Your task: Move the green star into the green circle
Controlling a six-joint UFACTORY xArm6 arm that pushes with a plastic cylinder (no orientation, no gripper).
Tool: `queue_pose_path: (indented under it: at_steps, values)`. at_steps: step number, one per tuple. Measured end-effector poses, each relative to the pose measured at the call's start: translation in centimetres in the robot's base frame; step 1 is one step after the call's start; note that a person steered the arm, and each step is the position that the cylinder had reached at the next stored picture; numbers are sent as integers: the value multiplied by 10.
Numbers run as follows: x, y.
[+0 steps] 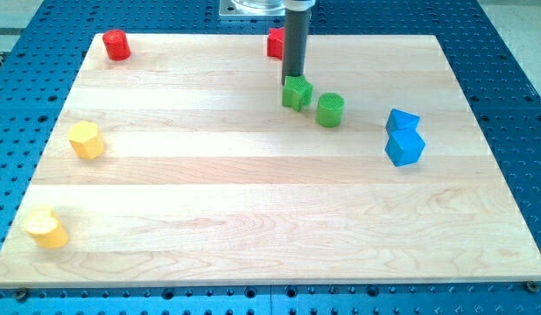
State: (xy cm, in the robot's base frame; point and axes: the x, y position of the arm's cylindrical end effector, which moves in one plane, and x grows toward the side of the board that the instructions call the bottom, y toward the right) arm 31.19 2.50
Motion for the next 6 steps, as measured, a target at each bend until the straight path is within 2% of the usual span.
queue_pose_path:
  at_steps: [1,3,6]
  values:
    - [4,-34]
    - [21,15]
    - [35,46]
